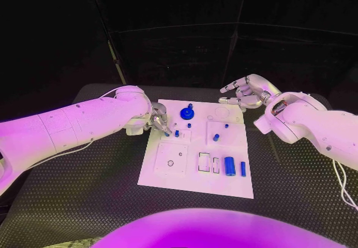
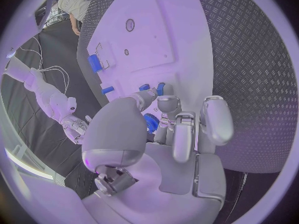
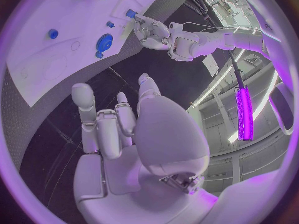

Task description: Assemble the parts on the task board

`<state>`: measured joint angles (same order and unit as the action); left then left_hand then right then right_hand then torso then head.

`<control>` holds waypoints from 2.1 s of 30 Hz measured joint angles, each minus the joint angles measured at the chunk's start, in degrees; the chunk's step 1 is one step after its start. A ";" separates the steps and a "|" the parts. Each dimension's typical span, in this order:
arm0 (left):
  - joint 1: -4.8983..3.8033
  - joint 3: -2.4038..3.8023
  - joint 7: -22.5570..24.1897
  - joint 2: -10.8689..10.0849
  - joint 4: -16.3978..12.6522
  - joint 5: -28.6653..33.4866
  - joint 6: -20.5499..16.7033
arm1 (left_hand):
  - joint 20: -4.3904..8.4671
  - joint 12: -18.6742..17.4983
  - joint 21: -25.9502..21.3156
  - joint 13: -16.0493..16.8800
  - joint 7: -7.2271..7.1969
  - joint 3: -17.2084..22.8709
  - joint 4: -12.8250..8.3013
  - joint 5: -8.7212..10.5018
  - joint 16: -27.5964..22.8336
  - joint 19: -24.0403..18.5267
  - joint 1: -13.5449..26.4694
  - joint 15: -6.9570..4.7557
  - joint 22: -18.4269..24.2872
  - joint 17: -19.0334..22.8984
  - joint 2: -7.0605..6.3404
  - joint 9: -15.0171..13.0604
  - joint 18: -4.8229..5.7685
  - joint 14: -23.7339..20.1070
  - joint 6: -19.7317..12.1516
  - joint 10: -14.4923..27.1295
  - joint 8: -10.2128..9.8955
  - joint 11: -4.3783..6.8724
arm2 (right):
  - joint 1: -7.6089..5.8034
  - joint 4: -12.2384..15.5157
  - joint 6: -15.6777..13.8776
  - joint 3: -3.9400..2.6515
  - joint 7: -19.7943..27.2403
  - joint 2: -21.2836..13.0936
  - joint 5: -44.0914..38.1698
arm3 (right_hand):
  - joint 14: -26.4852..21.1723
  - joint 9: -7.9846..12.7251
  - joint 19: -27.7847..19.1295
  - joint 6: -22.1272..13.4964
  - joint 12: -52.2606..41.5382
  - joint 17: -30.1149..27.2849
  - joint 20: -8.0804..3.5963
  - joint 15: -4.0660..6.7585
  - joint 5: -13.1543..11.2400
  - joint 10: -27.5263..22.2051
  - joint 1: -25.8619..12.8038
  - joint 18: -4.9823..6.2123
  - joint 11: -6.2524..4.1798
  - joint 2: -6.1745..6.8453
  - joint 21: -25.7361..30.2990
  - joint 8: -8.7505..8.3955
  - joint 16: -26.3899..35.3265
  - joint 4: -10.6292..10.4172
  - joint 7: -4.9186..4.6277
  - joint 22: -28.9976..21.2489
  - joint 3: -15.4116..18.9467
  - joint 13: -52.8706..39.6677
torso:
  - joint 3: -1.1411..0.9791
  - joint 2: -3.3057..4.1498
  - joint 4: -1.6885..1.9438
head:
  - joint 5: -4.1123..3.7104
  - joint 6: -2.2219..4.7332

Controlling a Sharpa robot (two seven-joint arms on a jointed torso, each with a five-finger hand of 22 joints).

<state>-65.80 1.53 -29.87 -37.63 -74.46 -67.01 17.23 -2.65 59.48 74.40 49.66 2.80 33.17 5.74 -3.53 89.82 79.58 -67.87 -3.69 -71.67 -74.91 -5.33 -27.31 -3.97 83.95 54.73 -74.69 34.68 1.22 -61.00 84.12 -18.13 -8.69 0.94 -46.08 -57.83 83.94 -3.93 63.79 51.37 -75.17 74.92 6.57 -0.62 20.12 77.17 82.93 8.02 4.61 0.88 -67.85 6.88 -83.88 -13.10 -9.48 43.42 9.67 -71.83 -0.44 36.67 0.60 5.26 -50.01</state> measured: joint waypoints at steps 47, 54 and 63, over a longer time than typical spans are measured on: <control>0.39 -0.29 -0.02 0.56 2.19 0.13 -0.29 | 0.59 1.14 -0.02 0.82 -0.65 -9.24 5.01 -0.02 0.00 0.59 13.60 -0.41 -0.90 0.00 -1.03 2.64 0.00 0.00 2.83 -1.08 -0.09 0.74 | 0.00 -0.05 0.10 0.00 0.04 0.01 -0.06 | 0.00 0.00 0.00 0.00 0.00 -0.01 0.00 0.00 0.22 0.00 0.00 0.00 0.00 0.00 0.25 0.00 0.22 0.00 0.00 -0.23 0.00 0.18 | 0.05 -0.03 0.09 | -0.30 0.00; 0.49 0.27 -0.04 -0.07 1.57 0.10 -2.44 | 0.82 1.14 -0.23 0.63 -0.85 -16.83 8.79 -0.02 0.00 0.82 13.08 -0.76 -1.07 0.00 -0.51 3.14 0.00 -0.06 3.03 -1.07 -0.27 0.73 | 0.00 -0.10 0.10 0.00 0.08 0.04 -0.06 | 0.00 0.00 0.00 0.00 0.00 -0.01 0.00 0.00 0.22 0.00 0.00 -0.01 0.00 0.00 0.25 0.00 0.22 0.00 0.00 -0.44 0.00 0.22 | 0.05 -0.03 0.11 | -0.33 0.00; 0.49 1.14 0.60 -0.74 1.01 3.17 -7.53 | 0.30 -10.87 -4.28 -12.29 0.98 -23.65 10.92 -0.02 -2.25 -0.89 11.38 -0.46 2.27 0.00 1.19 4.32 -0.57 0.12 -0.97 7.96 -2.46 -0.96 | 0.01 -0.27 0.04 0.00 0.12 0.03 -0.06 | 0.00 0.00 0.00 0.00 0.00 -0.01 0.00 0.00 0.22 0.00 0.00 0.00 0.00 0.00 0.25 0.00 0.22 0.10 0.00 -0.49 0.10 0.25 | 0.05 -0.03 0.10 | -0.46 0.00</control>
<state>-65.31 2.67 -29.27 -38.37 -73.45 -63.84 9.70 -2.35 48.61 70.12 37.37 3.78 9.52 16.66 -3.55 87.57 78.69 -56.50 -4.14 -69.41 -74.91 -4.13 -22.99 -4.54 84.07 53.76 -66.73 32.22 0.26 -60.98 83.86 -18.09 -8.69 1.06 -46.06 -57.89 83.94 -3.93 63.79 51.37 -75.17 74.90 6.57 -0.62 20.34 77.17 82.93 8.02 4.61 0.88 -67.60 6.88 -83.66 -13.00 -9.48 42.92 9.77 -71.57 -0.39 36.64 0.71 4.80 -50.01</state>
